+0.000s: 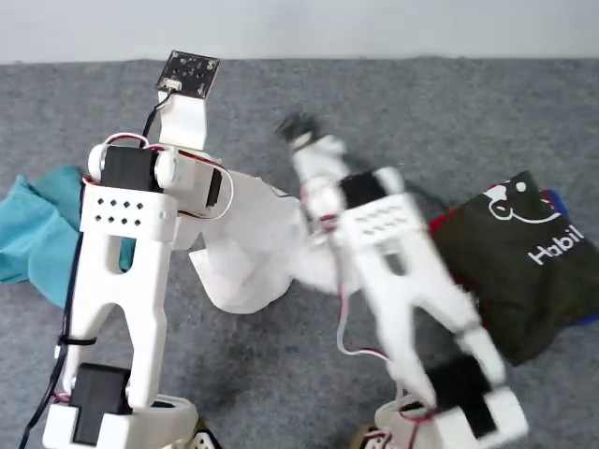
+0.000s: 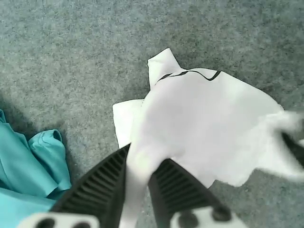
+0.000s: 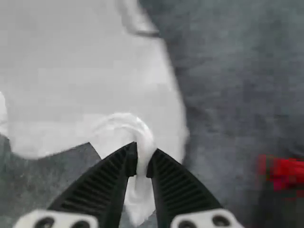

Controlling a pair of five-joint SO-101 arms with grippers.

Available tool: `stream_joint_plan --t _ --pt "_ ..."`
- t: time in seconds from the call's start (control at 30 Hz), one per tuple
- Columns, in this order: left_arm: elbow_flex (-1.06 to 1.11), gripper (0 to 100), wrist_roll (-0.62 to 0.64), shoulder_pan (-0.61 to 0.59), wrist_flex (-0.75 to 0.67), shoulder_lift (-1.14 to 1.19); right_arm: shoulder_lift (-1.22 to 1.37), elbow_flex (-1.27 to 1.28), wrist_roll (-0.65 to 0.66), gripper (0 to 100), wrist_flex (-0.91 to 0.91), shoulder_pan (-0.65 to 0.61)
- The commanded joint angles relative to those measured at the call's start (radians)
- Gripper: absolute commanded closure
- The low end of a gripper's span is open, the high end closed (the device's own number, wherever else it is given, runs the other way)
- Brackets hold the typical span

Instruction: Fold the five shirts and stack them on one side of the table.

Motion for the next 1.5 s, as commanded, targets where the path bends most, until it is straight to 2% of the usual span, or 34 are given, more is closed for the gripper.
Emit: stream_joint_plan --t 0.0,0.17,0.33,0.6,0.83,0.97,1.17,1.47 --pt "-0.021 99 -0.005 0.002 -0.003 -0.032 -0.188 -0.149 0.029 98.9 0.085 0.143" --pt "-0.073 99 -0.005 0.005 -0.002 -0.080 -0.366 -0.192 0.055 98.9 0.102 0.280" --pt "-0.139 99 -0.005 0.005 0.044 -0.255 -0.499 -0.192 0.049 98.9 0.094 0.355" --pt "-0.136 99 -0.005 0.003 0.066 -0.571 -0.711 -0.206 0.048 98.9 0.087 0.371" --pt "-0.134 99 -0.005 -0.005 0.068 -0.753 -0.794 -0.399 0.049 98.9 0.096 0.375" --pt "-0.134 99 -0.005 -0.005 0.061 -0.796 -0.800 -0.488 0.051 98.9 0.099 0.377" --pt "-0.137 99 -0.005 0.003 0.064 -0.819 -0.802 -0.598 0.049 98.9 0.174 0.475" --pt "-0.134 99 -0.005 0.003 0.068 -0.836 -0.803 -0.829 0.046 98.9 0.246 0.549"
